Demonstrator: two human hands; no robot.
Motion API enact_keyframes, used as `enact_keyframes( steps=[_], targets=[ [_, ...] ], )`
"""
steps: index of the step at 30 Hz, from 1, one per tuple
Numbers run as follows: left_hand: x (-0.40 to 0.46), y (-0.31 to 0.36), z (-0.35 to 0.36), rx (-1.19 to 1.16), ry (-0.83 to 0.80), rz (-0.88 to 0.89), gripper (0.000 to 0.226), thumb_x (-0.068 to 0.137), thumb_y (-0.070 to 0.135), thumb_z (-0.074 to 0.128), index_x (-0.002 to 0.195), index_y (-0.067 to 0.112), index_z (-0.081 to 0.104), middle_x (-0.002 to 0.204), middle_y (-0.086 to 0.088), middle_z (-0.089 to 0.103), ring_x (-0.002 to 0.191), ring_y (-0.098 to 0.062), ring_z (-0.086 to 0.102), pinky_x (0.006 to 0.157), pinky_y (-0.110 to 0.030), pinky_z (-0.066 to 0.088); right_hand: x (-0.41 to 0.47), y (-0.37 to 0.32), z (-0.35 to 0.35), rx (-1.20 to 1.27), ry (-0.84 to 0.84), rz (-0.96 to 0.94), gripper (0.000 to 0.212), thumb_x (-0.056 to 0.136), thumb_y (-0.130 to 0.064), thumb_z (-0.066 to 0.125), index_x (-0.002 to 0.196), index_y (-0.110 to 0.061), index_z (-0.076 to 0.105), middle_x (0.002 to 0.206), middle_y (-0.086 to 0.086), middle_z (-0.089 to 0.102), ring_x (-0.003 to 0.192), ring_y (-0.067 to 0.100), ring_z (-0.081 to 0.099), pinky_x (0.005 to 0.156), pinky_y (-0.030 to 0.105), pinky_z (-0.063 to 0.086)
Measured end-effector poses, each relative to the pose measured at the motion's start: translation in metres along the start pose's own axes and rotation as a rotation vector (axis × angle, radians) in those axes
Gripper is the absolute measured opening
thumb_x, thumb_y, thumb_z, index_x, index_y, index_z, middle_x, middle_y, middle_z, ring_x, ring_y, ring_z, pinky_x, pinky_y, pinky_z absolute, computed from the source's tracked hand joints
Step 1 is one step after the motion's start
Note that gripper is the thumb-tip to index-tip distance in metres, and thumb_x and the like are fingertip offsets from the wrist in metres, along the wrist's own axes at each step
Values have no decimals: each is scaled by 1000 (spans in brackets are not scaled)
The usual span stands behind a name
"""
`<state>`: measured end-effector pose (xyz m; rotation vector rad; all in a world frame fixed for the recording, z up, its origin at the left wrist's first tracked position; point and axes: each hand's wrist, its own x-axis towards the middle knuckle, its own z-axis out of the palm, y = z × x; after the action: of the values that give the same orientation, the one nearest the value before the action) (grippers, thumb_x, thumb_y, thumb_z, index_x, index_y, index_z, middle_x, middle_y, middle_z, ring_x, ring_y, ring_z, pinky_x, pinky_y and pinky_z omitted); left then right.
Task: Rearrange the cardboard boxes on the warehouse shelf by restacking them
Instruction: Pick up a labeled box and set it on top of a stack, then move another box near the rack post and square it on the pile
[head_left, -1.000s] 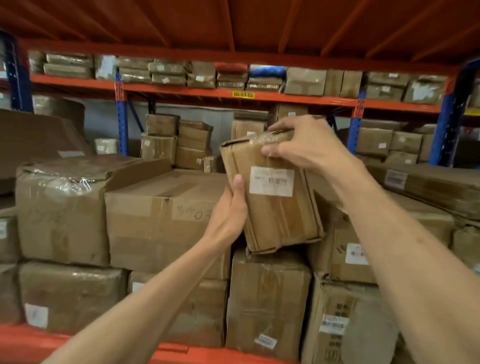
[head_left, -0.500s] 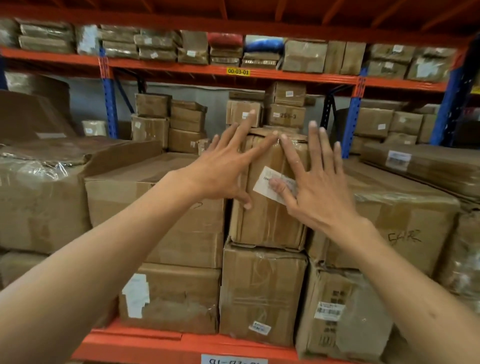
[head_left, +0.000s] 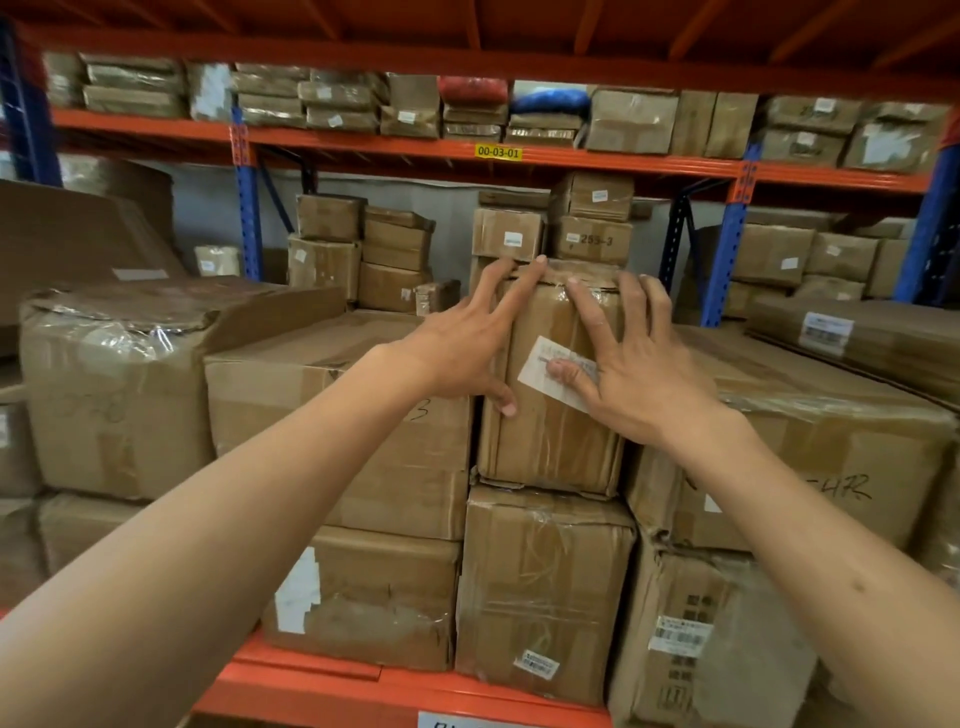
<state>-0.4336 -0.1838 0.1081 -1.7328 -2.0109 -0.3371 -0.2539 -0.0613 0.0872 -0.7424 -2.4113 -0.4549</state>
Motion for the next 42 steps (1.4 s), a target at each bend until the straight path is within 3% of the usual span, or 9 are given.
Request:
enact_keyframes(
  steps=[4,9,12,17,21,25,31,35,42],
  targets=[
    [-14,-10,10,-108,18,-52,158,63,55,93,155,31,-34,170,-10,-15,152,-45,21,112,-66,39,-3,-3,-1,25,85,-11,88,99,-71,36,166,-33,-6,171,19,-1,158,36,-10,129,58,7],
    [-54,-47,17,-113,17,-166,157,63,74,82,156,24,-35,170,-13,-23,157,-38,-10,125,-63,13,5,-23,-5,126,236,7,92,91,-76,37,165,-29,10,171,19,1,158,36,-8,123,54,-16],
    [-86,-86,2,-87,41,-293,151,67,77,78,158,23,-30,171,-17,-16,158,-38,-5,126,-59,5,22,-66,-6,212,218,-26,89,90,-79,31,165,-35,10,173,15,-1,160,34,-8,123,53,-16],
    [-148,-162,-24,-59,91,-426,142,73,78,71,160,24,-27,171,-18,-12,158,-39,-3,127,-58,5,53,-151,5,293,151,-89,90,87,-80,24,165,-36,14,174,14,-1,160,32,-9,123,54,-19],
    [-210,-227,-42,-40,76,-526,137,76,79,67,160,24,-26,171,-15,-13,158,-35,-6,127,-56,5,74,-222,22,368,85,-115,86,90,-78,26,165,-35,18,174,15,2,160,32,-5,126,53,-12],
    [-267,-296,-56,-79,47,-655,132,77,81,61,161,24,-23,171,-13,-12,158,-37,-1,127,-56,12,93,-302,37,481,-4,-101,78,100,-68,43,165,-36,15,174,15,-1,160,34,-8,126,54,-9],
    [-333,-390,-65,-143,44,-806,129,76,88,53,162,25,-20,171,-15,-7,156,-43,10,125,-55,21,120,-412,39,498,-6,-137,76,102,-66,42,166,-33,15,173,17,-3,160,36,-9,125,53,-12],
    [-366,-430,-72,-208,113,-894,123,84,80,55,163,20,-17,170,-18,-3,156,-44,9,125,-54,19,135,-478,35,545,-21,-192,76,102,-64,44,165,-33,16,174,16,-4,160,36,-10,125,52,-12],
    [-394,-501,-96,-298,208,-1086,123,83,81,53,163,19,-19,169,-25,-1,154,-48,9,124,-61,18,157,-579,38,704,-154,-288,80,99,-66,51,163,-33,17,171,10,-2,159,37,4,125,62,20]
  ],
)
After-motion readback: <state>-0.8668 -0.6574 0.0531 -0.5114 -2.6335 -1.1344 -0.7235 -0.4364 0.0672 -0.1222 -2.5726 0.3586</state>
